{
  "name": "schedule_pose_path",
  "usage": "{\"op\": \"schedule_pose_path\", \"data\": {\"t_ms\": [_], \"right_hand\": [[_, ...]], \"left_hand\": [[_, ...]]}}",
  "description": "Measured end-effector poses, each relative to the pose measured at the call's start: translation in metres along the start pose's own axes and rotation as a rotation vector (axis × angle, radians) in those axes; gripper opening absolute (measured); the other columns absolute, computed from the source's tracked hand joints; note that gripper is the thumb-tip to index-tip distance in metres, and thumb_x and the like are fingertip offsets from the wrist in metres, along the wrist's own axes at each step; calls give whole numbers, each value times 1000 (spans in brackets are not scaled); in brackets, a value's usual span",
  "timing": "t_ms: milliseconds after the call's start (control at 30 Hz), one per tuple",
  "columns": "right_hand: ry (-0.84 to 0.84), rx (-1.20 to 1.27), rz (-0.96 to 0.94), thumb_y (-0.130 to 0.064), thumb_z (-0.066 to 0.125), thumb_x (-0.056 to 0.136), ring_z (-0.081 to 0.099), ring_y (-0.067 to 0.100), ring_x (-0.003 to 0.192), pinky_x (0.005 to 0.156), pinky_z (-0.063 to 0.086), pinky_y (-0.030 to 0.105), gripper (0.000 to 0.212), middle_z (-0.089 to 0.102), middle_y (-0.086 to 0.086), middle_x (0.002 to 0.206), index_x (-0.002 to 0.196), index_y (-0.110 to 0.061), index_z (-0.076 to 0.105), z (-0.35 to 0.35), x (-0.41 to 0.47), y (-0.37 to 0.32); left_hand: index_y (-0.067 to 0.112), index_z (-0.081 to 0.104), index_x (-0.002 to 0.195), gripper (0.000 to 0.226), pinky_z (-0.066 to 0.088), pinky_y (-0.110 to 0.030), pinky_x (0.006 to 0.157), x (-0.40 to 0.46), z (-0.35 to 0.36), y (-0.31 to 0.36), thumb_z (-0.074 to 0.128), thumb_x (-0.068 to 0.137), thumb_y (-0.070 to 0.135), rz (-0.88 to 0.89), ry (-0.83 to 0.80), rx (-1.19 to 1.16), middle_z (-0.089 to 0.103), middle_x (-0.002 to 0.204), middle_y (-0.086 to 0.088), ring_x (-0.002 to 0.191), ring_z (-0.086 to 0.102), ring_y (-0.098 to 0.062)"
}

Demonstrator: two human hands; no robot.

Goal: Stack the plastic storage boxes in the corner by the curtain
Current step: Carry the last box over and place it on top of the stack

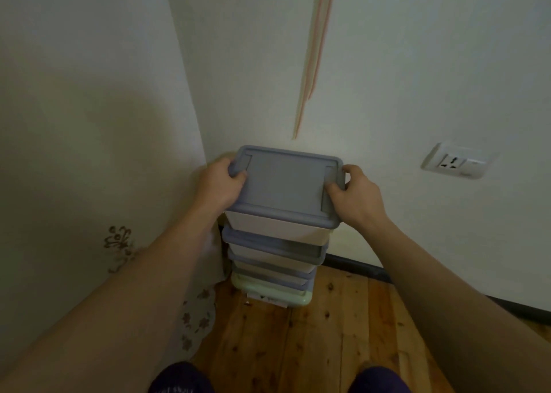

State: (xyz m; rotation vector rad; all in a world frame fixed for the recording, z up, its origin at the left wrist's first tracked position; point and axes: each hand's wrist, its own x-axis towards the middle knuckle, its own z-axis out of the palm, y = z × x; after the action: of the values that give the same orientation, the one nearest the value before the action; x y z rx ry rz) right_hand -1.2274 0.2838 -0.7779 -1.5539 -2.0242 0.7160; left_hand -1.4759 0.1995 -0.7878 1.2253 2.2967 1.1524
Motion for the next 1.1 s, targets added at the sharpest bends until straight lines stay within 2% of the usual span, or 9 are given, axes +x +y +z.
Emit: {"op": "schedule_pose_path", "data": {"t_ms": [67,133,233,533,733,800,900,967,1100], "right_hand": [[5,11,-2,-41,55,96,55,18,79,53,40,20,56,66,11,113,145,-17,40,8,-2,7],[25,21,-7,-41,54,96,57,22,83,63,46,28,56,66,13,116,144,-16,41,14,-6,13],[44,26,-24,-40,53,96,63,31,97,76,51,36,55,65,15,119,144,-15,41,17,-10,16],[26,-5,-22,-36,52,97,62,35,105,85,53,43,55,64,17,121,146,-15,39,13,-22,12],[13,-24,-22,-36,52,96,63,36,99,82,55,48,54,64,17,118,144,-15,39,10,-29,9],[-6,-14,-13,-35,51,96,64,36,92,76,58,51,53,63,17,117,143,-15,38,9,-30,7],[-40,-4,-13,-35,50,96,64,26,66,53,59,42,48,60,12,101,138,-15,40,7,-33,6],[-51,-16,-15,-34,49,97,60,20,57,40,55,33,44,57,10,97,135,-13,41,8,-34,6],[-54,-79,-27,-34,46,99,60,20,56,42,54,32,41,59,12,97,133,-11,41,8,-36,6]], "left_hand": [[14,60,128,41,36,-20,78,-1,5,-7,65,89,25,19,16,-9,65,122,-8,106,60,-24],[18,61,126,40,36,-20,77,-1,7,-12,65,88,28,50,42,14,66,120,-5,104,61,-22],[21,61,126,42,37,-22,80,-2,7,-15,64,86,33,72,60,62,66,121,-5,107,61,-25],[15,59,127,41,43,-28,86,-12,5,-13,61,88,30,97,54,111,65,123,-9,110,60,-29],[17,58,125,40,41,-27,82,-18,0,-12,62,88,31,101,27,148,65,121,-11,108,60,-31],[17,56,127,42,40,-27,81,-18,-3,-12,62,89,33,95,3,176,63,123,-13,109,59,-31],[16,54,129,45,41,-29,84,-14,-7,-10,61,89,35,92,-55,242,61,126,-15,112,58,-32],[15,53,129,45,42,-31,88,-11,-8,-7,60,90,35,89,-92,278,60,128,-16,113,57,-34],[13,52,129,44,42,-34,90,-9,-7,-6,59,91,35,96,-109,300,59,129,-18,115,56,-35]]}}
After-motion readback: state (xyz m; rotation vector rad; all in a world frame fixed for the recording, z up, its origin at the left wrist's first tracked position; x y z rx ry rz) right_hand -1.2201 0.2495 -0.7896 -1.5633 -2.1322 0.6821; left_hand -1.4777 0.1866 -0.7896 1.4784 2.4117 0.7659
